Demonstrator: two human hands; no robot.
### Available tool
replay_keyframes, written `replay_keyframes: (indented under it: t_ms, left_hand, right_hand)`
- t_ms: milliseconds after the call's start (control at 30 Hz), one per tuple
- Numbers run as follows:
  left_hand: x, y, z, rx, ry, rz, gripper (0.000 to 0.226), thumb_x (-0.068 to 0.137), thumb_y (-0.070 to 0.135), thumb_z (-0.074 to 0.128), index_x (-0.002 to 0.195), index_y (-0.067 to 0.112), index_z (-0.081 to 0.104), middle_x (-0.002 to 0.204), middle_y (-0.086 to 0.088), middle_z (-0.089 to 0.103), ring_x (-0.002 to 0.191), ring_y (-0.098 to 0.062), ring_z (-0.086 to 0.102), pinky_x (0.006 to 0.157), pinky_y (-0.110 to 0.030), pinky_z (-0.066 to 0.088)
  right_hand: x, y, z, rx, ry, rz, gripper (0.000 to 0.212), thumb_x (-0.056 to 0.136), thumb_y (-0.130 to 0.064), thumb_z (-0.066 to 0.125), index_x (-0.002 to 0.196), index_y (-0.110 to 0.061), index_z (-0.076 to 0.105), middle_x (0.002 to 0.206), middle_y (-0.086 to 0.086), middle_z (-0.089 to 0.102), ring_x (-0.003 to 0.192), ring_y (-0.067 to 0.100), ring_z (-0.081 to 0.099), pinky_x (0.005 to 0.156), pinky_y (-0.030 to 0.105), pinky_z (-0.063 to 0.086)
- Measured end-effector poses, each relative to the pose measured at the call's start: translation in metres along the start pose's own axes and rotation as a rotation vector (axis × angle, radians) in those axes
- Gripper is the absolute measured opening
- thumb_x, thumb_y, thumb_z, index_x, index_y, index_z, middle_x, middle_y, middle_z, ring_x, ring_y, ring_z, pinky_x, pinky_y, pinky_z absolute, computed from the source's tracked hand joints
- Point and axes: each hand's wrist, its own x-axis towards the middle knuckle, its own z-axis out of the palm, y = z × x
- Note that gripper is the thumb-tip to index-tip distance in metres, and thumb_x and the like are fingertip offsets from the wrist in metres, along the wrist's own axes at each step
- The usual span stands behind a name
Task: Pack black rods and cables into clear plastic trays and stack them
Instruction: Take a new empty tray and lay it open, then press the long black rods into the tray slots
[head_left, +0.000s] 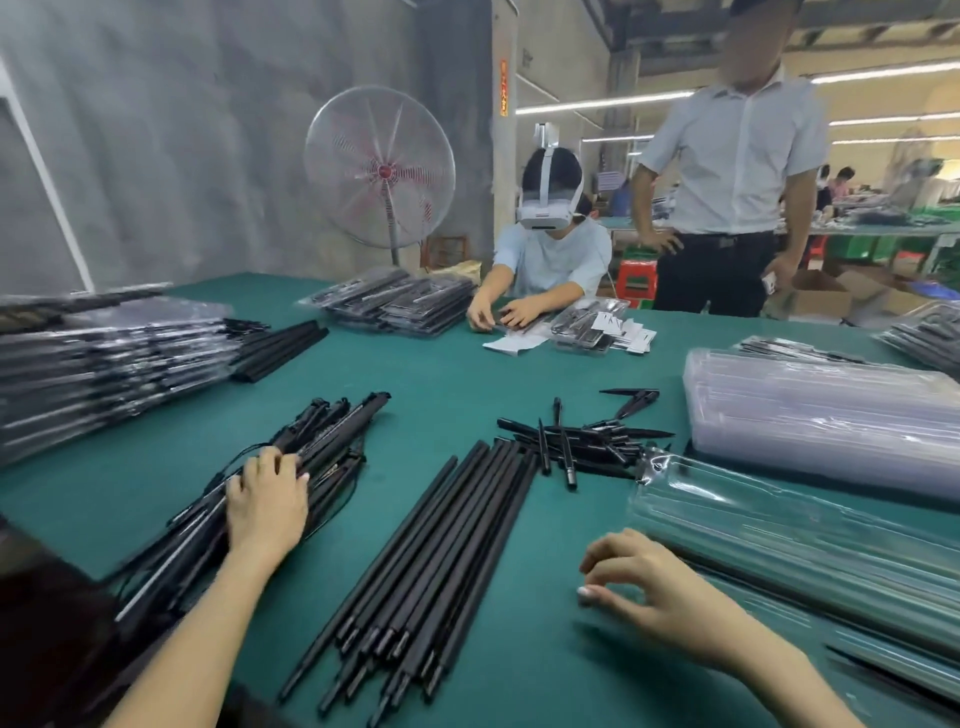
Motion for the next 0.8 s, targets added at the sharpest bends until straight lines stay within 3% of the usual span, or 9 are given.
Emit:
replay_keyframes:
  t_ms: [33,167,333,433,533,600,700,800]
  left_hand:
    - [0.0,-0.003,-0.002,0.006,0.04,-0.048,0.034,0.097,0.022,0.048,0.127,0.007,0.051,0.131,-0.014,0.047,0.121,-0.031,0.042,0.098,-0.043,0.029]
    - [0.001,-0.025,-0.009,0.09,-0.082,-0.188,0.036,0.095,0.022,0.054,0.125,0.004,0.045,0.127,-0.014,0.045,0.12,-0.029,0.042,0.095,-0.041,0.035]
    - [0.004,-0.027,-0.025,0.043,-0.046,-0.102,0.022,0.094,0.015,0.054,0.111,0.003,0.047,0.117,-0.016,0.052,0.107,-0.033,0.05,0.079,-0.042,0.042]
    - [0.005,-0.019,-0.052,-0.016,-0.052,-0.088,0.02,0.098,0.015,0.045,0.109,-0.001,0.041,0.117,-0.022,0.041,0.087,-0.039,0.057,0.066,-0.041,0.038]
    - [0.003,-0.006,-0.091,-0.121,-0.047,-0.023,0.024,0.099,0.022,0.044,0.109,0.0,0.042,0.123,-0.023,0.038,0.09,-0.041,0.055,0.075,-0.043,0.04]
    - [-0.002,0.005,-0.119,-0.246,-0.094,0.038,0.022,0.098,0.028,0.046,0.1,0.006,0.045,0.114,-0.02,0.051,0.089,-0.034,0.053,0.074,-0.039,0.039]
    - [-0.018,0.021,-0.154,-0.425,-0.122,0.12,0.029,0.095,0.037,0.049,0.082,0.013,0.044,0.081,-0.011,0.058,0.067,-0.025,0.051,0.059,-0.033,0.035]
    - [-0.037,0.039,-0.17,-0.526,-0.088,0.173,0.039,0.095,0.042,0.049,0.082,0.005,0.045,0.077,-0.011,0.056,0.071,-0.028,0.05,0.06,-0.033,0.031]
  right_hand:
    - [0.005,-0.003,0.007,0.003,-0.008,-0.014,0.043,0.089,-0.056,0.046,0.09,-0.022,0.073,0.104,-0.016,0.057,0.1,0.001,0.049,0.091,0.024,0.039]
    - [0.019,-0.008,0.023,0.023,0.013,-0.033,0.035,0.092,-0.05,0.051,0.088,-0.023,0.073,0.102,-0.013,0.058,0.098,0.004,0.051,0.09,0.031,0.041]
    - [0.025,-0.012,0.031,0.05,0.017,-0.023,0.041,0.091,-0.054,0.047,0.089,-0.022,0.072,0.101,-0.016,0.055,0.098,0.001,0.049,0.09,0.03,0.04]
    - [0.027,-0.012,0.035,0.089,0.037,-0.007,0.046,0.089,-0.058,0.043,0.089,-0.023,0.072,0.1,-0.02,0.054,0.098,0.0,0.048,0.09,0.026,0.04]
    - [0.029,-0.014,0.04,0.117,0.068,-0.014,0.038,0.09,-0.053,0.047,0.089,-0.024,0.073,0.099,-0.019,0.055,0.098,0.0,0.048,0.091,0.027,0.04]
    - [0.033,-0.019,0.041,0.124,0.088,-0.02,0.032,0.092,-0.048,0.051,0.091,-0.024,0.072,0.099,-0.019,0.055,0.099,-0.001,0.049,0.093,0.03,0.04]
    - [0.042,-0.036,0.039,0.19,0.132,-0.025,0.024,0.093,-0.045,0.052,0.106,-0.031,0.067,0.104,-0.021,0.058,0.103,-0.004,0.05,0.096,0.025,0.039]
    - [0.056,-0.071,0.036,0.562,0.176,0.014,0.044,0.088,-0.046,0.057,0.131,-0.04,0.048,0.117,-0.02,0.059,0.111,-0.004,0.054,0.095,0.014,0.04]
